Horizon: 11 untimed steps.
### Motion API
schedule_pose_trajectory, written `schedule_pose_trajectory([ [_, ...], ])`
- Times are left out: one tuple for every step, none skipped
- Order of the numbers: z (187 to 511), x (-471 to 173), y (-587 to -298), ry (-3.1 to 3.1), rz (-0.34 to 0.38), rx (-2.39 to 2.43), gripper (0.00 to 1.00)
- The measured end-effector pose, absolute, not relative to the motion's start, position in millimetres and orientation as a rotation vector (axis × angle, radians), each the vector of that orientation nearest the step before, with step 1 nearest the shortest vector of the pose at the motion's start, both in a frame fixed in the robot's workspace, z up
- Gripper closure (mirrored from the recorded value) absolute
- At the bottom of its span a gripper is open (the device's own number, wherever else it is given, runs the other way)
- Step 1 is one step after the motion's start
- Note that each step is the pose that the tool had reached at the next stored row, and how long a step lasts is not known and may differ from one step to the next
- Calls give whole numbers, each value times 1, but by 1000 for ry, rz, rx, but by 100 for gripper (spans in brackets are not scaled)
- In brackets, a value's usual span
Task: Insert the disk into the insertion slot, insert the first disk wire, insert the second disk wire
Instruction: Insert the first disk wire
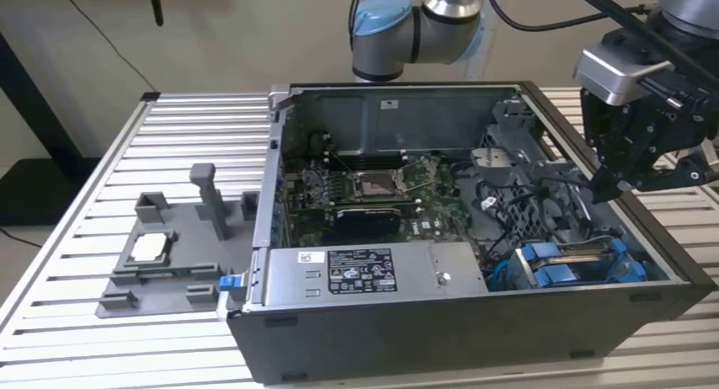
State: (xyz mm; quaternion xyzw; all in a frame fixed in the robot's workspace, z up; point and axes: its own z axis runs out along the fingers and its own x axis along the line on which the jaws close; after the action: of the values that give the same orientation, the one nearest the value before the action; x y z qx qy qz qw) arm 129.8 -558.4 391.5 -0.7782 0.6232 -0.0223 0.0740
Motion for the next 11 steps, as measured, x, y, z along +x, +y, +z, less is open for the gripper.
schedule_pose_trajectory([
  [391,130,-558,1872,-65,-2337,81],
  [391,132,-559,1877,-53,-2342,81],
  [391,133,-559,1882,-40,-2348,81],
  [391,134,-559,1889,-25,-2355,81],
  [391,135,-559,1894,-12,-2360,81],
  [391,135,-559,1898,-3,-2364,81],
  [390,136,-559,1901,2,-2366,81],
  [390,136,-559,1904,3,-2365,81],
  [389,137,-559,1908,3,-2362,81],
  [388,137,-560,1914,3,-2357,81],
  [387,137,-560,1922,2,-2350,81],
])
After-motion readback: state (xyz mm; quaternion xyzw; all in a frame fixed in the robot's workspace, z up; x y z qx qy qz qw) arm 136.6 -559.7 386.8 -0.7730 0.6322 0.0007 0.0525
